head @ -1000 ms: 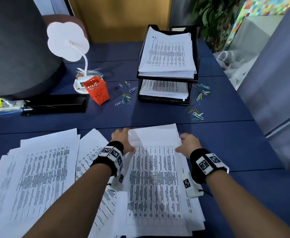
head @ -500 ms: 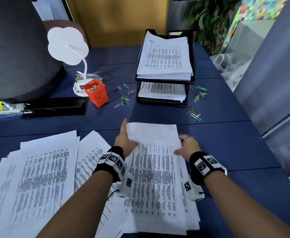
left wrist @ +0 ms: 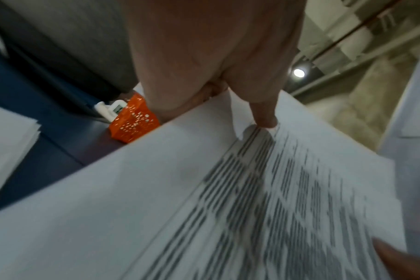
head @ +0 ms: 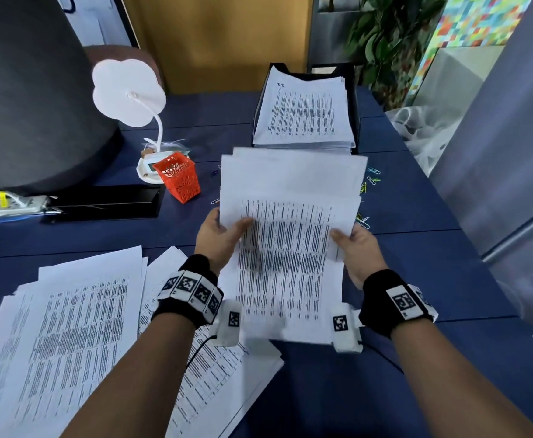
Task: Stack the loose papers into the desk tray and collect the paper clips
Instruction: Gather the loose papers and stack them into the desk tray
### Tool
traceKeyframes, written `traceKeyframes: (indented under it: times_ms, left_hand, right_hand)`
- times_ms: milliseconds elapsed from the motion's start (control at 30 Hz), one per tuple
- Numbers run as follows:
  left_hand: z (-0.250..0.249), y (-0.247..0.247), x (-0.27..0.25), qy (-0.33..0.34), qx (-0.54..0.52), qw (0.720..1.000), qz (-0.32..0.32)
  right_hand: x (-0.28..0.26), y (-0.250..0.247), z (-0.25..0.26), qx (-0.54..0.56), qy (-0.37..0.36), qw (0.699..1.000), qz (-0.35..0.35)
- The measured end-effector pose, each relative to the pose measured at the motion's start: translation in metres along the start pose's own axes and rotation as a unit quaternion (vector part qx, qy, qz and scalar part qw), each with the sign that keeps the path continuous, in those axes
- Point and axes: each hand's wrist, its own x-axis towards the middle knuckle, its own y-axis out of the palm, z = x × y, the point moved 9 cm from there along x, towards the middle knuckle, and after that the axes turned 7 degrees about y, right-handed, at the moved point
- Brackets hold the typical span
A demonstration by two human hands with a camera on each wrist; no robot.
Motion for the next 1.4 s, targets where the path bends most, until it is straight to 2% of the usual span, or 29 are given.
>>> traceKeyframes:
  times_ms: [100, 233, 333, 433, 567, 667, 800, 967, 1100, 1233, 1400]
  left_hand:
    - [-0.026, -0.001, 0.001, 0.050, 0.048, 0.997, -0.038]
    - [-0.070, 0.004, 0.005, 0.131, 0.032, 0.988, -0.069]
    - [-0.075, 0.007, 0.003, 0.132, 0.015, 0.989, -0.061]
    - [-0.064, 0.007, -0.001, 0.089, -0.047, 0.993, -0.057]
    - [-0.058, 0.001, 0.000, 0.085, -0.085, 0.990, -0.072]
    - [-0.055, 0.008, 0.005, 0.077, -0.090, 0.992, -0.049]
    - [-0.058, 0.022, 0.010, 0.090, -0.094, 0.991, -0.031]
    - [-0.067, 0.024, 0.014, 0.123, -0.060, 0.989, -0.060]
    - [-0.040, 0.023, 0.010, 0.091, -0.043, 0.993, -0.069]
    - [-0.013, 0.030, 0.008, 0.043, -0.017, 0.998, -0.048]
    - [-0.006, 0.023, 0.017, 0.019, 0.019, 0.998, -0.058]
  right_hand:
    - [-0.004, 0.004, 0.041, 0.016, -0.067, 0.997, -0.026]
    - [-0.019, 0.013, 0.092, 0.006, -0.174, 0.983, -0.053]
    - [-0.026, 0.017, 0.100, -0.014, -0.205, 0.977, -0.062]
    - [-0.024, 0.016, 0.086, -0.011, -0.180, 0.982, -0.058]
    - [-0.017, 0.008, 0.070, 0.017, -0.131, 0.989, -0.068]
    - [-0.013, 0.013, 0.063, 0.002, -0.112, 0.993, -0.048]
    - [-0.019, 0.018, 0.076, -0.030, -0.152, 0.986, -0.057]
    - [-0.021, 0.020, 0.086, -0.058, -0.203, 0.975, -0.065]
    - [-0.011, 0.021, 0.065, -0.047, -0.144, 0.987, -0.045]
    - [-0.001, 0.020, 0.040, -0.084, -0.082, 0.992, -0.035]
    - [0.009, 0.007, 0.005, -0.100, -0.028, 0.993, -0.049]
